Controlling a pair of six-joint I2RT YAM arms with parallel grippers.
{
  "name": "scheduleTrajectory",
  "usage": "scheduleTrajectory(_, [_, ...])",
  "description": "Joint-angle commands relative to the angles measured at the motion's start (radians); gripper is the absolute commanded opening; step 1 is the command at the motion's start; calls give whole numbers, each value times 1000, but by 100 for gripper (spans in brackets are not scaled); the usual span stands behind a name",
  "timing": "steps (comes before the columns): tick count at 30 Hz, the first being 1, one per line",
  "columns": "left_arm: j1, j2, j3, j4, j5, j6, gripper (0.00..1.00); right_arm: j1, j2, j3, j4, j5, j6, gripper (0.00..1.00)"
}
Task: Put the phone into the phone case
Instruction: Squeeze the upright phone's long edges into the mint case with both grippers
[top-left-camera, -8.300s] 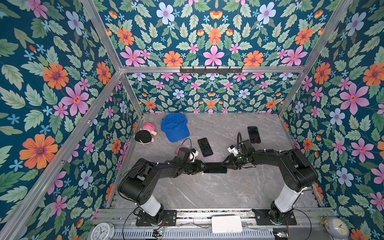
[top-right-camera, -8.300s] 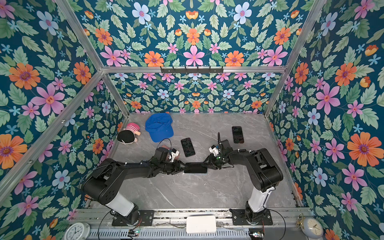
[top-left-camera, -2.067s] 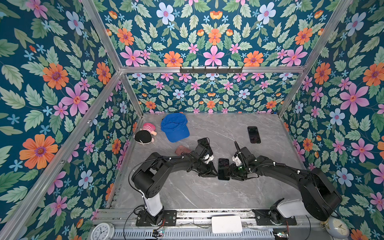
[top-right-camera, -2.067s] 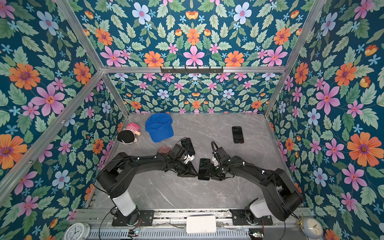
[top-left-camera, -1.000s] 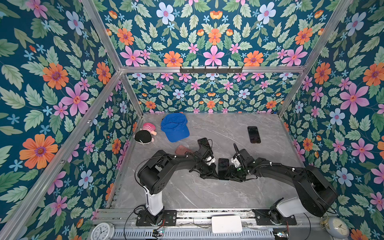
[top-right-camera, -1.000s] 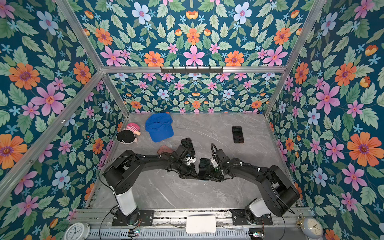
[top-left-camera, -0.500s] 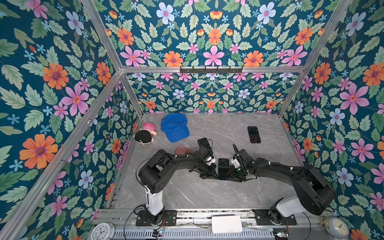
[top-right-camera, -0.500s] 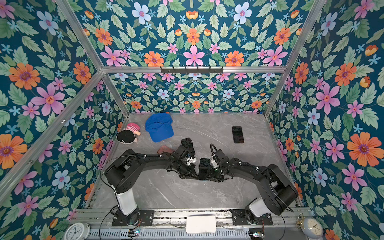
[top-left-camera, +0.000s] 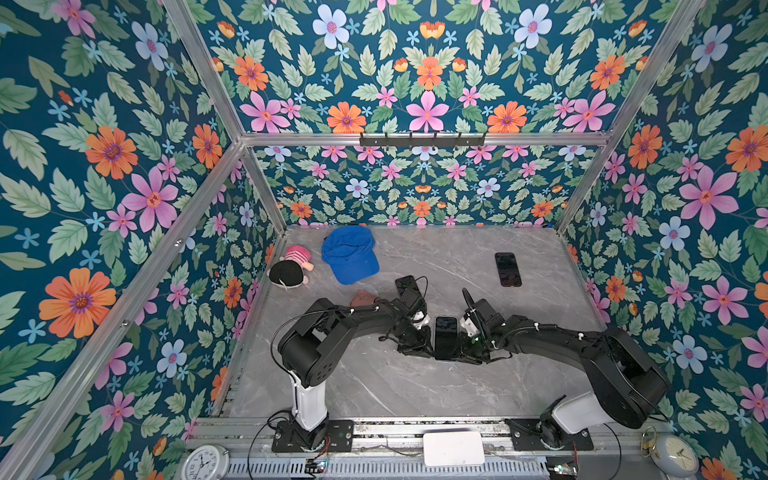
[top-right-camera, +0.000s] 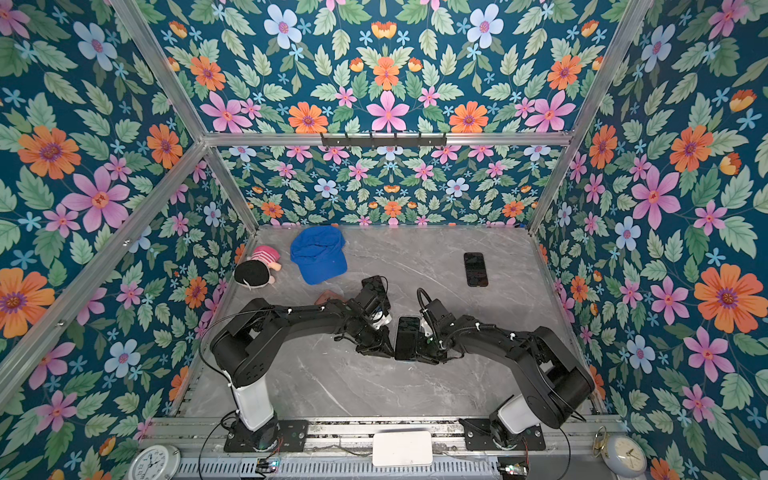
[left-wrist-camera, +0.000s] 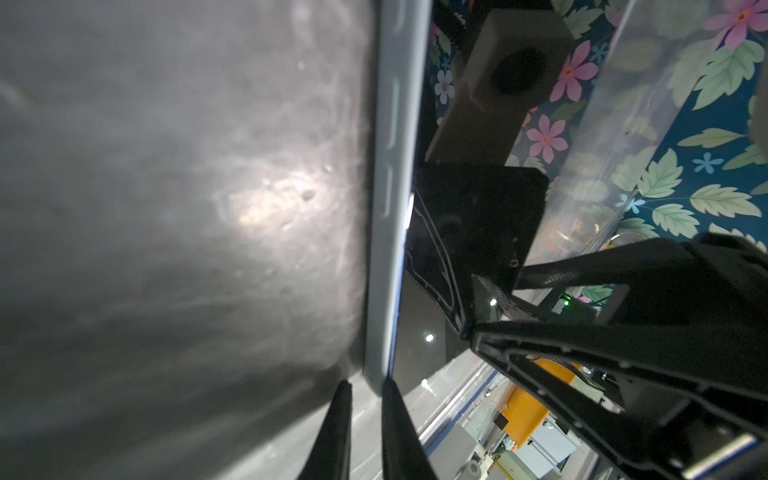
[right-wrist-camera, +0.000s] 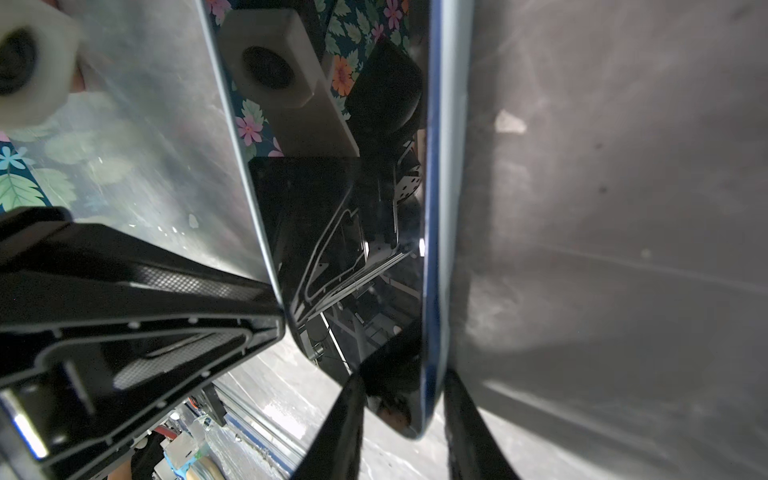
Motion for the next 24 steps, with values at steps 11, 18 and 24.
scheduleTrajectory(11, [14,-58,-120,258,90,-106,29,2,-88,8,-84,49,-1,34])
scheduleTrajectory(18, [17,-55,-152,327,115,-134,31,5,-66,5,-55,28,8,29])
scheduleTrajectory(24, [18,-50,-165,348,123,-141,32,15,-42,21,-48,23,8,25])
